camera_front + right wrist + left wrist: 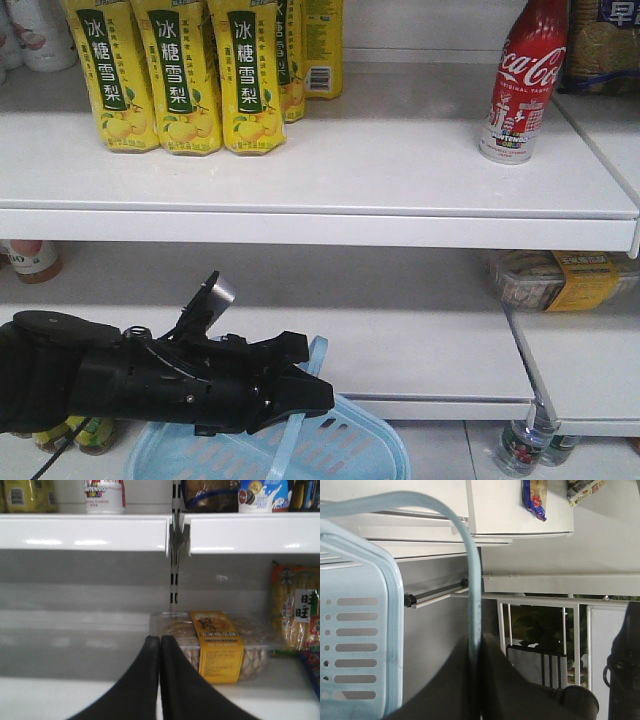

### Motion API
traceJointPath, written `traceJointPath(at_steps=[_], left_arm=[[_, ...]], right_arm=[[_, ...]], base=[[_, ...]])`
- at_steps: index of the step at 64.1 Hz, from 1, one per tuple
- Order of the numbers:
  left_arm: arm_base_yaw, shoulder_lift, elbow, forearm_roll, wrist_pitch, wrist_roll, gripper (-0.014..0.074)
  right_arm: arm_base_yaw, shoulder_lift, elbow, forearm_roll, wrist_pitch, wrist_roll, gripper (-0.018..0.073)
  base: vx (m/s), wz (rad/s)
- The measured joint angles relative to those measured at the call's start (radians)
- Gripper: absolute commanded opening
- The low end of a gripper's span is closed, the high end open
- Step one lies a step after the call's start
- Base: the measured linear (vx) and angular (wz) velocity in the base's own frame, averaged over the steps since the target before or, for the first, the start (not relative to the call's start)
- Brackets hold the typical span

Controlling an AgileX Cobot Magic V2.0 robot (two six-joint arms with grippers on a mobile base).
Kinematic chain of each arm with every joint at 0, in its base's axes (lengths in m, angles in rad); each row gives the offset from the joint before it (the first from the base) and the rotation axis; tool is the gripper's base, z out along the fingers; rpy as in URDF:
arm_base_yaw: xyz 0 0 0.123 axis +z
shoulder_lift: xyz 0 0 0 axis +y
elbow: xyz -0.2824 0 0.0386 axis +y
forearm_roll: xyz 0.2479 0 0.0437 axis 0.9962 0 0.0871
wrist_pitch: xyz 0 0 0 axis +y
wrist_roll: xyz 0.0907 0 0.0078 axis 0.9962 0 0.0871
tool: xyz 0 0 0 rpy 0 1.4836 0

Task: Place coke in basket with both arms

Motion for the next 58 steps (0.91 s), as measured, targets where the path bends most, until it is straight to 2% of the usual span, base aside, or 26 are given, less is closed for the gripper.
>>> traceJointPath(at_steps=[14,36,58], left_arm=[[0.0,0.0,0.0,0.0,0.0,0.0,-0.0006],[0.0,0.0,0.0,0.0,0.0,0.0,-0.0006],[0.0,0.0,0.0,0.0,0.0,0.0,-0.0006]], right_arm=[[0.0,0.01,-0.054,0.0,0.058,-0.016,-0.001],[0.0,0.227,-0.212,0.016,0.064,-0.016,-0.001],[0.0,0.311,-0.222,0.021,0.04,-0.012,-0.001]], base=[[0.0,0.0],[0.0,0.0],[0.0,0.0]])
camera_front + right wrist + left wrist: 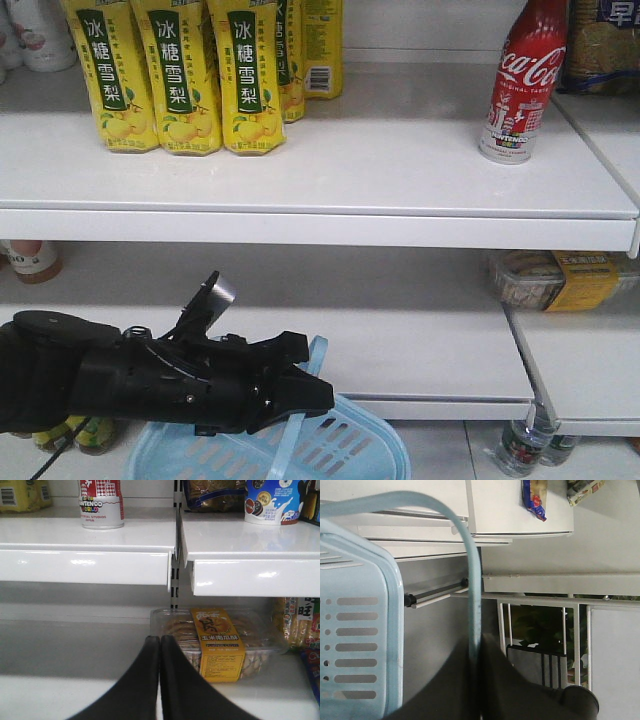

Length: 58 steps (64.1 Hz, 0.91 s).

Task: Place coke in basket with both arms

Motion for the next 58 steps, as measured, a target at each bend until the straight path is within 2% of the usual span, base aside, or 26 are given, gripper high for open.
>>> traceJointPath(at_steps=[20,33,41,58], left_arm=[[0.0,0.0,0.0,0.0,0.0,0.0,-0.0006],[0.0,0.0,0.0,0.0,0.0,0.0,-0.0006],[0.0,0.0,0.0,0.0,0.0,0.0,-0.0006],[0.0,0.0,0.0,0.0,0.0,0.0,-0.0006]], right_arm=[[0.0,0.0,0.0,-0.002,-0.004,0.005,0.0001],[0.0,0.0,0.0,-0.002,-0.024,-0.025,0.0077],[0.0,0.0,0.0,-0.002,-0.037,-0.031,0.016],[0.0,0.0,0.0,-0.002,-0.048,-0.035,0.0444]], base=[[0.0,0.0],[0.0,0.0],[0.0,0.0],[0.0,0.0]])
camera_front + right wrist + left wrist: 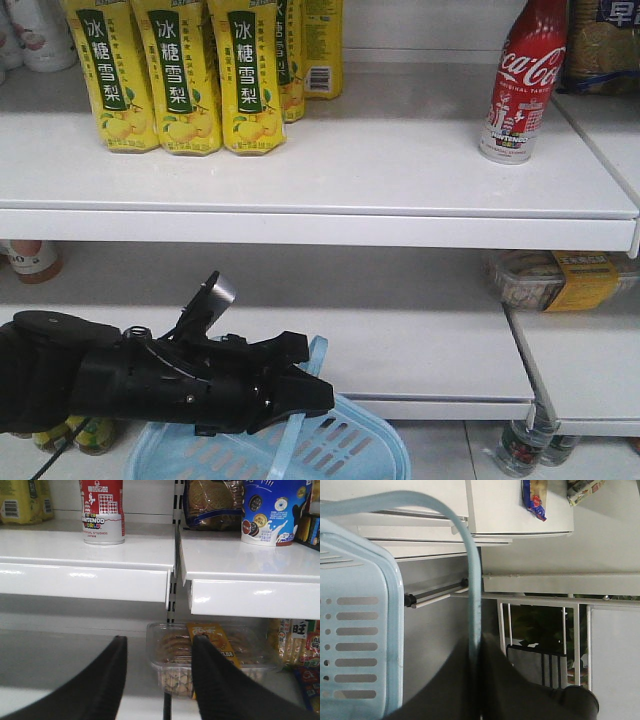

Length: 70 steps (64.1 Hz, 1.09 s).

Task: Place coke in basket with both arms

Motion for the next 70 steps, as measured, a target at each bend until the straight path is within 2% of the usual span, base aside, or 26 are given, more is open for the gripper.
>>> traceJointPath(at_steps=[7,15,40,53,70], left_arm=[[0.0,0.0,0.0,0.0,0.0,0.0,-0.0006],[0.0,0.0,0.0,0.0,0.0,0.0,-0.0006],[0.0,0.0,0.0,0.0,0.0,0.0,-0.0006],[0.0,0.0,0.0,0.0,0.0,0.0,-0.0006],[0.0,0.0,0.0,0.0,0.0,0.0,-0.0006]], right_arm=[[0.0,0.0,0.0,0.0,-0.002,0.0,0.0549],[0.0,0.0,0.0,0.0,-0.002,0.0,0.0604],[0.0,0.0,0.0,0.002,0.001,0.001,0.0557],[0.0,0.0,-0.009,0.042,-0.042,0.019,0.0557],[0.0,0.08,-0.146,0.015,-0.019,0.022,0.0557]], base=[[0.0,0.0],[0.0,0.0],[0.0,0.0],[0.0,0.0],[0.0,0.0]])
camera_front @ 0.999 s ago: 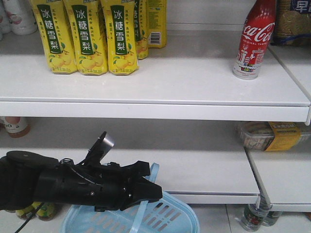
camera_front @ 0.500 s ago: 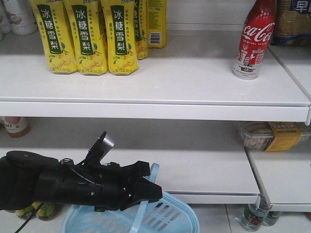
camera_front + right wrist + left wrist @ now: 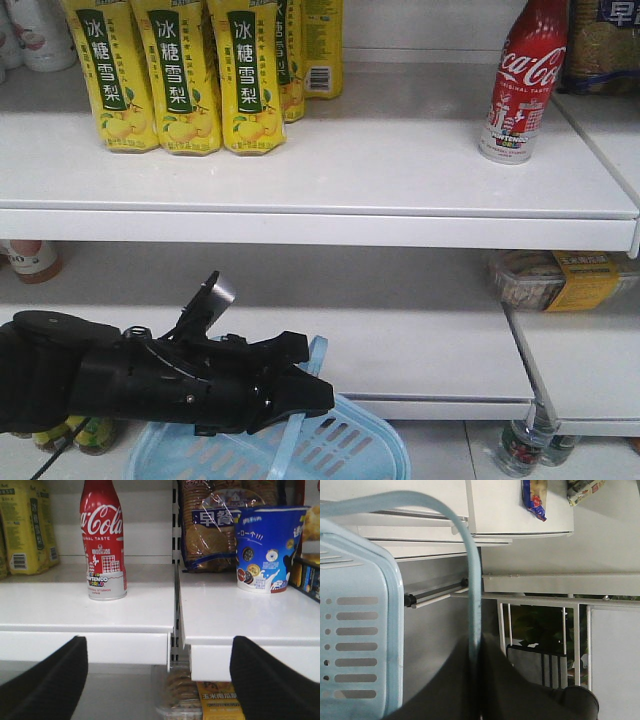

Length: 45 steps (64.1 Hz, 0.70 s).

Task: Place coke in basket with both arms

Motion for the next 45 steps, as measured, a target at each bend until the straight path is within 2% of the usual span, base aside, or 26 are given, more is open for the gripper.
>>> traceJointPath(at_steps=[33,39,45], left_arm=[[0.0,0.0,0.0,0.0,0.0,0.0,-0.0006],[0.0,0.0,0.0,0.0,0.0,0.0,-0.0006],[0.0,0.0,0.0,0.0,0.0,0.0,-0.0006]], right_arm=[[0.005,0.318,-0.342,-0.013,-0.006,0.035,0.0557],[0.048,0.374,-0.402,-0.02,-0.006,0.038,0.0557],[0.122,0.432,-0.456,-0.048,-0.006,0.03,0.0557]], base=[[0.0,0.0],[0.0,0.0],[0.0,0.0]])
